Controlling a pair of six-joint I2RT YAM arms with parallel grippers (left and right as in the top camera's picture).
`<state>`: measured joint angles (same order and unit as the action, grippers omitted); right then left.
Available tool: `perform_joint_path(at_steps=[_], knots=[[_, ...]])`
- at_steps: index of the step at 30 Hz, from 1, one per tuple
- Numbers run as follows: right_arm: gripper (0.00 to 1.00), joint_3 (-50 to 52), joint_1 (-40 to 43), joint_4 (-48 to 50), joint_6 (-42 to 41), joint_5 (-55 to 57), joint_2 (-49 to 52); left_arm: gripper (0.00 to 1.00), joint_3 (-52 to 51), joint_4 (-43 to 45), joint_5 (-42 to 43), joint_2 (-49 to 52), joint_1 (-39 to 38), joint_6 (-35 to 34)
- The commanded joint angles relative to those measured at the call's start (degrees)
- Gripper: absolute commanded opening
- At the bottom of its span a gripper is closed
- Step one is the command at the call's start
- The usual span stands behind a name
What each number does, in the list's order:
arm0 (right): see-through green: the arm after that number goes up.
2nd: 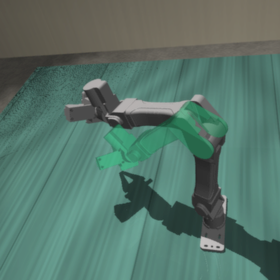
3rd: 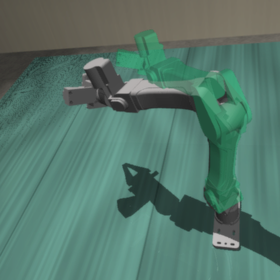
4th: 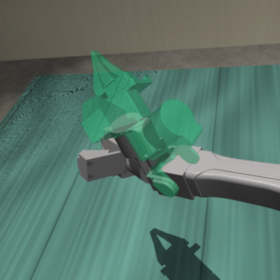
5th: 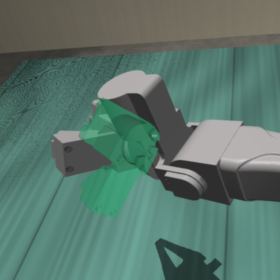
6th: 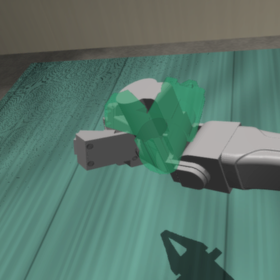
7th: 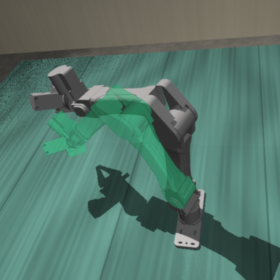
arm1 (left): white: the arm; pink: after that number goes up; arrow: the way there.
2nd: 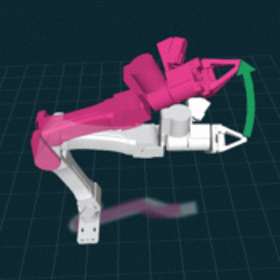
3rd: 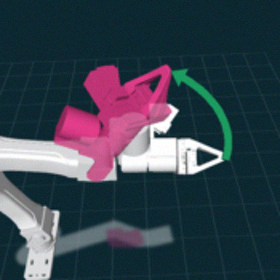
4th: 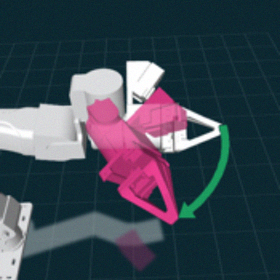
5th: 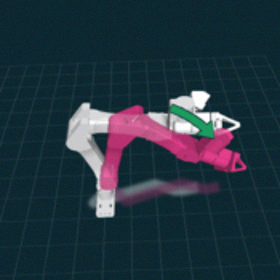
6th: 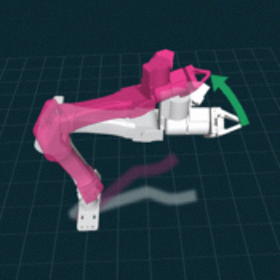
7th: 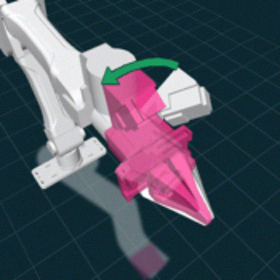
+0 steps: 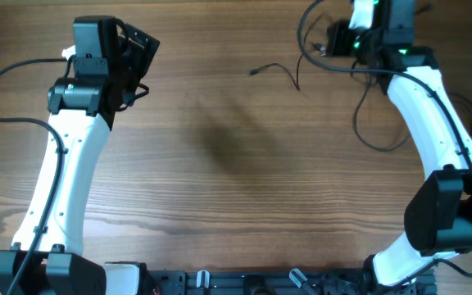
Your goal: Untangle cables
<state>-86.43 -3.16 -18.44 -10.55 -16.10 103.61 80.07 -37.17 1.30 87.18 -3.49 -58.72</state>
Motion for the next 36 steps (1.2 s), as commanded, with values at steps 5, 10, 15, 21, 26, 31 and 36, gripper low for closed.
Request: perform_joint_path(at_steps=[5,10,15,21,26,31,36], knots=[[0.04,-0.02,5.05,5.20,-16.46,4.74,-0.61,1.00,-0.37,0.00,-0.96,-0.04,-0.26,1.33],[0.04,2.91,5.16,-6.78,-16.39,8.90,-0.28,1.00,-0.37,0.02,-0.96,-0.04,-0.26,1.33],[0.04,7.04,5.09,-19.12,-14.60,4.09,1.03,1.00,-0.37,0.00,-0.96,-0.04,-0.26,1.33],[0.04,10.12,5.11,-27.30,-8.61,4.50,2.27,1.00,-0.37,0.02,-0.96,-0.04,-0.26,1.33],[0.04,10.12,5.09,-32.48,-7.45,6.38,2.29,1.00,-0.37,0.00,-0.96,-0.04,-0.26,1.33],[0.05,11.21,5.05,-35.93,-7.65,12.24,2.36,1.00,-0.37,0.02,-0.96,-0.04,-0.26,1.33],[0.06,14.95,5.05,-33.46,-7.61,13.40,2.36,1.00,-0.37,0.00,-0.96,-0.04,-0.24,1.33]])
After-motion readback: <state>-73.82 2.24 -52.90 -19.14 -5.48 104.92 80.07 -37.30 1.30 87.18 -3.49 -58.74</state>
